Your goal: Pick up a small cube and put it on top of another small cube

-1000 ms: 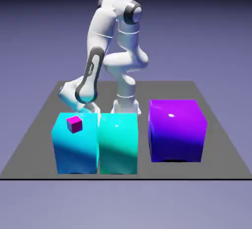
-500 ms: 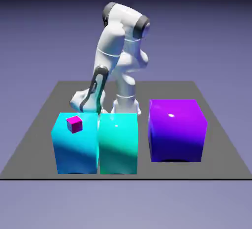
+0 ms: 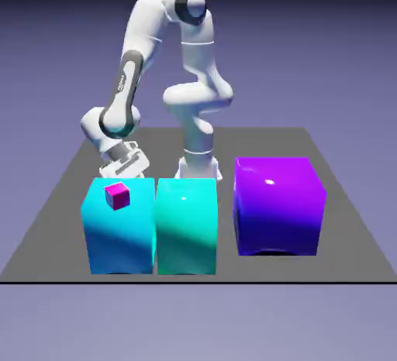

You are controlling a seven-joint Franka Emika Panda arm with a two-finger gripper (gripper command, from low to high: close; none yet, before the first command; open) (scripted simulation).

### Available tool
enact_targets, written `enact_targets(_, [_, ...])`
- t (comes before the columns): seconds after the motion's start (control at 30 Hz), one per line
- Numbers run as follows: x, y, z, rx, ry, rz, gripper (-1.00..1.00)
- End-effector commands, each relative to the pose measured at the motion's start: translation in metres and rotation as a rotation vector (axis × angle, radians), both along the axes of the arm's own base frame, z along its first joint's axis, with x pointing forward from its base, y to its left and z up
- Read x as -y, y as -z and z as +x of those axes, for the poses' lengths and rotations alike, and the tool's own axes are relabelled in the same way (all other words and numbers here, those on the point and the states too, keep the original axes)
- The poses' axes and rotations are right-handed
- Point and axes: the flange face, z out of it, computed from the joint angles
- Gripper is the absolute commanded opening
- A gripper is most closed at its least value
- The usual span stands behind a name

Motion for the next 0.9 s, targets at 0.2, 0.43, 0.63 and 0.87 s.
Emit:
enact_targets(0.2, [0.058, -0.012, -0.036, 0.034, 0.398, 0.023, -1.0])
enact_targets(0.43, [0.096, 0.003, -0.078, 0.066, 0.777, 0.129, -1.0])
enact_targets(0.63, [0.094, 0.032, -0.058, 0.077, 0.779, 0.129, -1.0])
enact_targets(0.87, [0.09, 0.051, -0.048, 0.071, 0.778, 0.129, 1.0])
